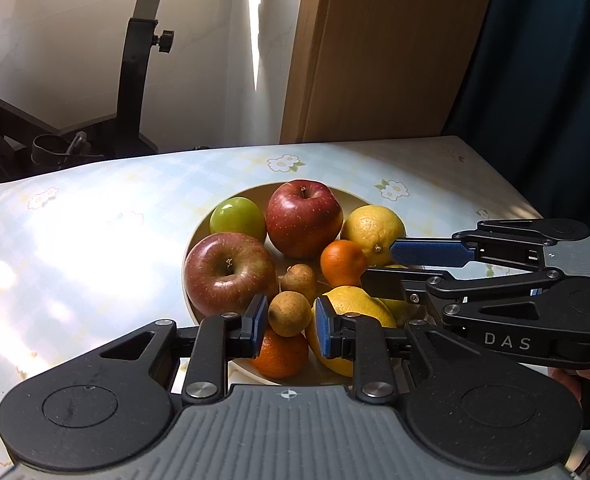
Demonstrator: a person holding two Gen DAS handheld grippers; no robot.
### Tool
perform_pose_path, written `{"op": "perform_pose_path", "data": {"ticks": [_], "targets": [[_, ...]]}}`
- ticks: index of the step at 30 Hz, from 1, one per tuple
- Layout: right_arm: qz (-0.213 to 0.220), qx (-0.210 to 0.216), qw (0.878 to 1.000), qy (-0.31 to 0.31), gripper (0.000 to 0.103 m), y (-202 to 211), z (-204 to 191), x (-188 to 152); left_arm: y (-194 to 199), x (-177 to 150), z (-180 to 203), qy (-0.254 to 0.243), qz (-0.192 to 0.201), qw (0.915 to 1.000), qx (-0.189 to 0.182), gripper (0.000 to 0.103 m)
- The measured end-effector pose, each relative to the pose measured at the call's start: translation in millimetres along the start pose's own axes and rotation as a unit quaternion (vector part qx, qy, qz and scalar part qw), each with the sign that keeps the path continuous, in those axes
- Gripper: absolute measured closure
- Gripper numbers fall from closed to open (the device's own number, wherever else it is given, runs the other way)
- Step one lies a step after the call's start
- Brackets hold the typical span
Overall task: Organize fruits
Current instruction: 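Set the kiwi on the plate with the left tool while the right tool places the mandarin there, then move the left tool to a yellow-green apple while the right tool reaches another mandarin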
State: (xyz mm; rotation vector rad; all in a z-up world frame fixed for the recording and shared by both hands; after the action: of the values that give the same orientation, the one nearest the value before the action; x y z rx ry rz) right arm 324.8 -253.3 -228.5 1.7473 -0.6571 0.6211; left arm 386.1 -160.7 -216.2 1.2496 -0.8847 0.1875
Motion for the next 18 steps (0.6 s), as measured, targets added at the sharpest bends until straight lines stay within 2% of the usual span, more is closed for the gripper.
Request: {"op": "perform_pose_path", "data": {"ticks": [10, 18], "targets": [[0.013, 0.002, 1.0, -0.008, 0.069, 22.4, -13.7, -8.5, 26.1, -1.6, -18.3, 0.015, 0.015, 0.9997, 0.01, 0.076], [0.015, 0.006, 1.0, -0.025, 0.069, 38.2, -29.5, -29.2, 44.5, -18.4, -46.8, 0.03, 0.011, 0.999, 0.03, 0.076]]}}
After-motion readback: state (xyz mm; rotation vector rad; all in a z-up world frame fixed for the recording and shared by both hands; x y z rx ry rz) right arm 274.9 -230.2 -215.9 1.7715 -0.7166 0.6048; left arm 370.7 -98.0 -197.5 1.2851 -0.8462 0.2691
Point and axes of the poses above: each gripper's, at about its wrist camera, not at the fingertips, and y roughly against the way its jaws point, z to its right, x to its top, the point moved 10 cm from there along -y, roughly the way its jaws point, and after that the axes turned 5 degrees about x, right-handed, at the moved point
